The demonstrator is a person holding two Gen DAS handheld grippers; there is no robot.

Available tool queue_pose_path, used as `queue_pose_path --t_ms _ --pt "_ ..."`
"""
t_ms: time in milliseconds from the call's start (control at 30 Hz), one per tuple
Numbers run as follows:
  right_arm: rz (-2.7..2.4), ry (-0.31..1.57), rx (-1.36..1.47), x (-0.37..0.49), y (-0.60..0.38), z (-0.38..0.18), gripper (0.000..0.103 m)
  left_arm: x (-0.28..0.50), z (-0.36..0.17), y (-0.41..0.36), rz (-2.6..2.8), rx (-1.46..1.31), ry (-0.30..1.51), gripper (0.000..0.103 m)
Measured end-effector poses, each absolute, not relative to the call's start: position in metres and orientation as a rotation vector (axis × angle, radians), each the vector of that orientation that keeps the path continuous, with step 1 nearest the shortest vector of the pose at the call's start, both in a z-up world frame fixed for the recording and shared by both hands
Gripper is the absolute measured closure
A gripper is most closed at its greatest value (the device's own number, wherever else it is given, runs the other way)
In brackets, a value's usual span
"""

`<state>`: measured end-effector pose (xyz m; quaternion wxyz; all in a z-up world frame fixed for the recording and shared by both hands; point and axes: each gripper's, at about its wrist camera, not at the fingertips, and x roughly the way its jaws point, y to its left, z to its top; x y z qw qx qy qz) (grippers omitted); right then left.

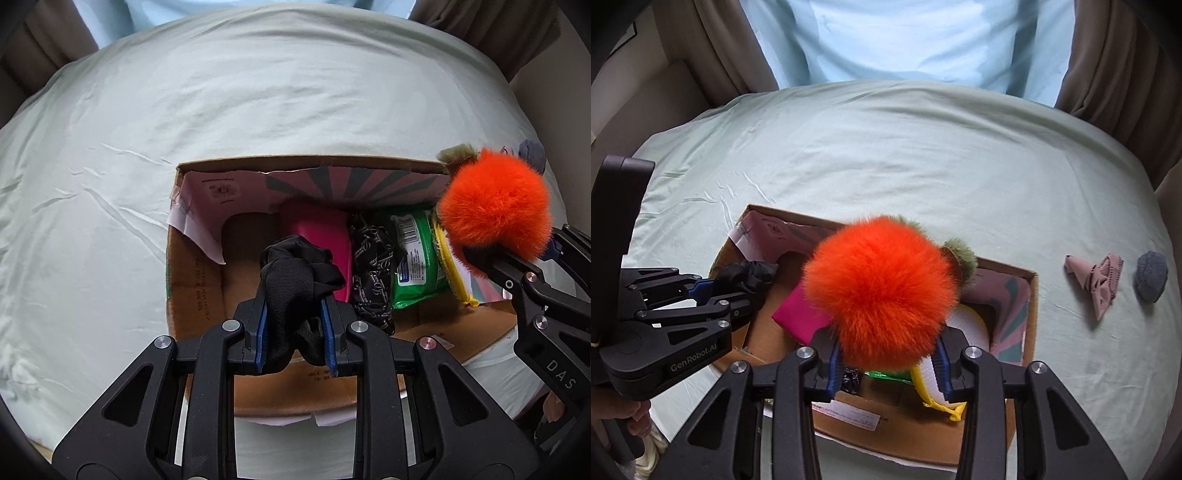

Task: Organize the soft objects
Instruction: 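Open both tools to drop the sock and pompom into the box, then lift both tools away from the box toward the pink cloth and grey sock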

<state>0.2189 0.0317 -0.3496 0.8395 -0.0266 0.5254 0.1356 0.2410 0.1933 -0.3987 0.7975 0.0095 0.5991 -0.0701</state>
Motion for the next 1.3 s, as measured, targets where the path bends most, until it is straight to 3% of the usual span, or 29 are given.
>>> queue_pose_path --t_ms 33,100,133,167,233,267,300,900,1300 --pt "0.302 1.132 -0.043 0.222 0.032 -0.353 0.067 0.242 -0.401 0.193 -0.149 0.020 1.291 0.081" --pt "0.315 1.175 -0.024 0.230 0.032 -0.361 0.062 0.244 -0.401 0.191 -0.146 0.026 1.296 0.056" --pt "0.317 1.202 -0.013 0.235 0.031 -0.366 0.059 0.245 -0.402 0.190 -0.157 0.019 1.300 0.027" --pt "0.316 1.227 0.008 0.239 0.029 -0.371 0.051 0.245 -0.402 0.190 -0.169 0.011 1.303 0.015" --pt "0.296 1.237 0.060 0.244 0.020 -0.376 0.029 0.244 -0.405 0.193 -0.121 0.041 1.308 0.000" --pt "0.289 1.243 0.080 0.246 0.015 -0.378 0.003 0.244 -0.408 0.196 -0.137 0.017 1.320 0.000" --pt "0.282 1.251 0.090 0.247 0.012 -0.379 0.000 0.243 -0.409 0.199 -0.146 -0.005 1.324 0.000" --pt "0.234 1.172 0.085 0.232 0.007 -0.343 0.000 0.222 -0.376 0.203 -0.154 0.033 1.261 0.000" --pt "0.175 1.074 0.116 0.187 0.003 -0.272 0.000 0.183 -0.303 0.203 -0.178 0.045 1.140 0.000"
